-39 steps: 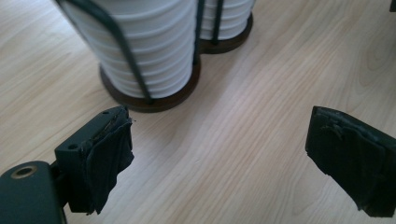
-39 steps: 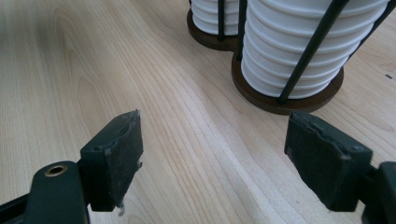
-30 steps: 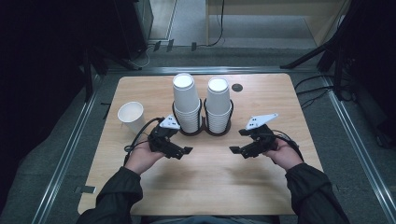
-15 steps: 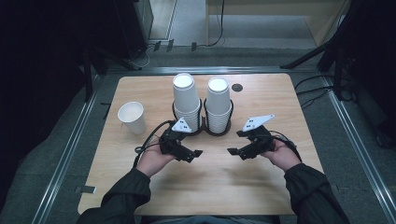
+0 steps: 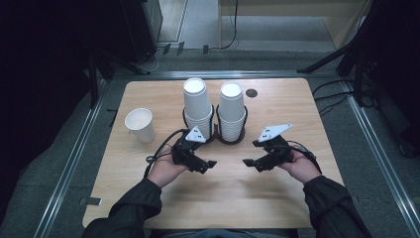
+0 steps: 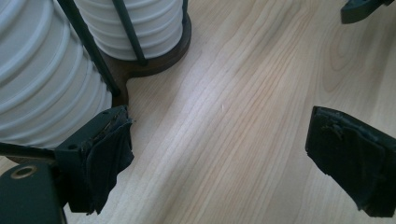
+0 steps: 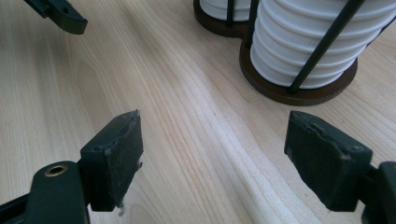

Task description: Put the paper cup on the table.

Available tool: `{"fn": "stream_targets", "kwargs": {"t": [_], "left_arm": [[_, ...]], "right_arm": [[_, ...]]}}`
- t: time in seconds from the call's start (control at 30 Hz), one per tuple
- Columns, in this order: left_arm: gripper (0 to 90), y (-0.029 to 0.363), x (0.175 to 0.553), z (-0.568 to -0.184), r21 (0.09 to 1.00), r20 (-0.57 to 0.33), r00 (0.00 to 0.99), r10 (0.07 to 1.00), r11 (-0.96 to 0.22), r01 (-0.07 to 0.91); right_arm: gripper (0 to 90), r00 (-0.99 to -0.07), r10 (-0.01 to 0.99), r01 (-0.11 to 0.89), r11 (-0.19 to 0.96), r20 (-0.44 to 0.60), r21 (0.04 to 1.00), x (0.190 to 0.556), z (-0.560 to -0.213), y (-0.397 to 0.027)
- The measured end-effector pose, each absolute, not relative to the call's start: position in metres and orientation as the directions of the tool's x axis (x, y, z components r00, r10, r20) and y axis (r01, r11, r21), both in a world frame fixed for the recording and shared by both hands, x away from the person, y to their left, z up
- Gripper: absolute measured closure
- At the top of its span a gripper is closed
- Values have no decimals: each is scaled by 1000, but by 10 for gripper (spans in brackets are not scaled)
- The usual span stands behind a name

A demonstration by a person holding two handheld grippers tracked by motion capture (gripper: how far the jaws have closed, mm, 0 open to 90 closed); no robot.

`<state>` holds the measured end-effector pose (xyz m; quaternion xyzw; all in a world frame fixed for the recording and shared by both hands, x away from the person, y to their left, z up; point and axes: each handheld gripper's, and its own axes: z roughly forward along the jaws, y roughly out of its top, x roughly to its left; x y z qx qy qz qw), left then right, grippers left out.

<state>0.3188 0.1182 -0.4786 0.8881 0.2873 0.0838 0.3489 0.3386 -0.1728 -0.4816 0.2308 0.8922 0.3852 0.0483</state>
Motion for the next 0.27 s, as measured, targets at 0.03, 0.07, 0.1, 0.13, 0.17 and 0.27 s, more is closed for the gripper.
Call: {"fn": "stream_targets", "kwargs": {"t": [0.03, 0.07, 0.1, 0.13, 0.17, 0.27], "left_arm": [[78, 118, 319, -480, 665, -53, 823, 565, -595, 452], [78, 117, 320, -481, 661, -53, 824, 564, -599, 452], [77, 117, 320, -483, 655, -50, 827, 560, -607, 451], [77, 116, 320, -485, 648, -40, 828, 559, -617, 447], [77, 116, 321, -487, 642, -32, 827, 561, -622, 447], [77, 116, 325, -494, 616, -21, 825, 565, -642, 456]], "right_arm": [[201, -892, 442, 368, 600, 89, 711, 339, -482, -173], [202, -894, 439, 366, 600, 89, 711, 338, -482, -173], [211, -896, 436, 363, 602, 88, 711, 338, -482, -173], [221, -896, 435, 361, 606, 85, 709, 338, -483, -173], [222, -899, 430, 355, 611, 80, 708, 338, -484, -173], [222, -902, 426, 352, 632, 70, 690, 338, -488, -172]]}}
